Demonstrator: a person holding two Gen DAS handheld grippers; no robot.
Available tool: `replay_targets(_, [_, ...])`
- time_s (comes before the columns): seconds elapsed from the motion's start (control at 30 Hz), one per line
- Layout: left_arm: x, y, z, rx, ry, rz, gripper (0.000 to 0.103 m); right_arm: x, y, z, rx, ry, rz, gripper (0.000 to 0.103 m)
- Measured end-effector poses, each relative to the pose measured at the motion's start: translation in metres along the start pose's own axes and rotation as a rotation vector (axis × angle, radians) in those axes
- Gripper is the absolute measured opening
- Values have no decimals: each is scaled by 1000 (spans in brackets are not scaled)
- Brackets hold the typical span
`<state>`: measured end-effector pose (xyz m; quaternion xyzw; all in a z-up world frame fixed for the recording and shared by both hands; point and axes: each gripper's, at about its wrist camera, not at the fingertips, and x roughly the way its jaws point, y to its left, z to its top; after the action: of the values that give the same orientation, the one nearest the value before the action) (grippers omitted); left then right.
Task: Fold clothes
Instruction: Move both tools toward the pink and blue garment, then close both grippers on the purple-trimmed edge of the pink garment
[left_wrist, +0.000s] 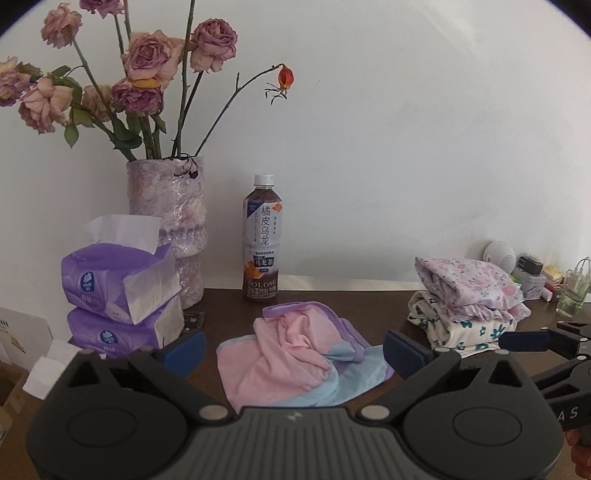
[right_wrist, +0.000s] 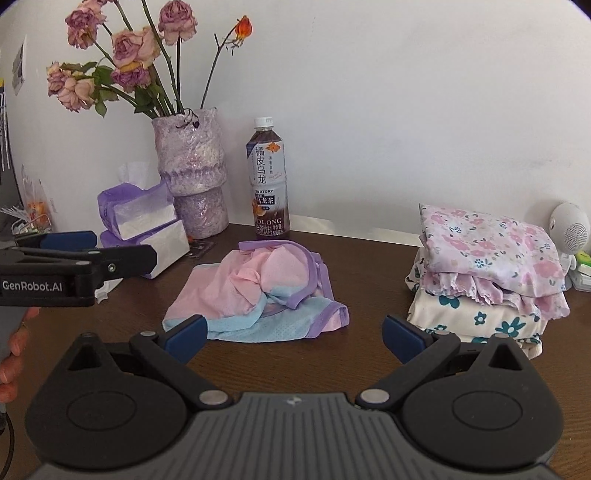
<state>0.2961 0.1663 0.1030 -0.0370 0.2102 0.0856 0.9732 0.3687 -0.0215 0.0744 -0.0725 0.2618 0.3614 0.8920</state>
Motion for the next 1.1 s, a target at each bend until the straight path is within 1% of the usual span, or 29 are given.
replay_targets(0.1, [26, 3, 5, 11, 24, 2, 101, 27, 0, 2, -26, 23, -28, 102])
replay_targets(0.17, [46, 3, 6, 22, 52, -15, 98, 44, -1, 3, -40, 39, -46, 101])
replay_targets(0.2, [56, 2, 6, 25, 71, -27, 97, 53, -3, 3, -43, 47, -54, 99])
replay_targets(0.27, [76, 0, 5, 30, 109, -49, 95, 70, -7, 3, -46, 63, -66, 88])
replay_targets(0.3, [86, -1, 5, 33, 128, -60, 94, 78, -9, 3, -40, 72, -66, 86])
replay_targets(0.37, [107, -4, 5, 38, 165, -83, 85, 92, -15, 2, -31, 83, -73, 79])
replay_targets(0.4, [117, -5, 5, 40, 184, -94, 84, 97, -18, 1, -27, 87, -74, 77])
replay_targets(0.43, [127, -6, 4, 43, 203, -106, 82, 101, -21, 0, -22, 91, -72, 72])
replay_targets(0.47, [137, -7, 4, 45, 222, -117, 77, 105, -24, -1, -18, 95, -70, 66])
replay_targets(0.5, [146, -9, 3, 52, 240, -124, 73, 110, -27, -3, -13, 99, -68, 62])
replay_targets(0.53, [153, -12, 2, 58, 252, -127, 67, 113, -30, -4, -6, 101, -65, 57])
replay_targets(0.57, [159, -14, 1, 58, 256, -132, 65, 116, -32, -5, 4, 102, -62, 55])
replay_targets(0.63, [169, -17, -1, 53, 261, -151, 65, 122, -37, -6, 26, 107, -52, 51])
replay_targets(0.7, [178, -20, -3, 41, 280, -176, 65, 127, -39, -7, 45, 110, -31, 50])
replay_targets(0.73, [182, -21, -4, 38, 294, -187, 64, 128, -39, -7, 52, 112, -21, 45])
replay_targets(0.77, [186, -23, -5, 40, 308, -192, 58, 129, -39, -8, 59, 114, -10, 37])
replay_targets(0.8, [188, -25, -7, 46, 322, -189, 52, 131, -39, -8, 66, 117, 1, 32])
replay_targets(0.87, [191, -27, -10, 58, 344, -178, 15, 129, -36, -9, 70, 111, 9, 10])
replay_targets(0.9, [191, -26, -11, 59, 347, -171, 10, 126, -35, -10, 67, 102, 14, 9])
replay_targets(0.97, [185, -21, -12, 43, 328, -186, 4, 117, -31, -10, 52, 74, 18, 7])
replay_targets(1.1, [165, -12, -2, 34, 269, -199, 3, 97, -23, -4, 36, 24, 28, 6])
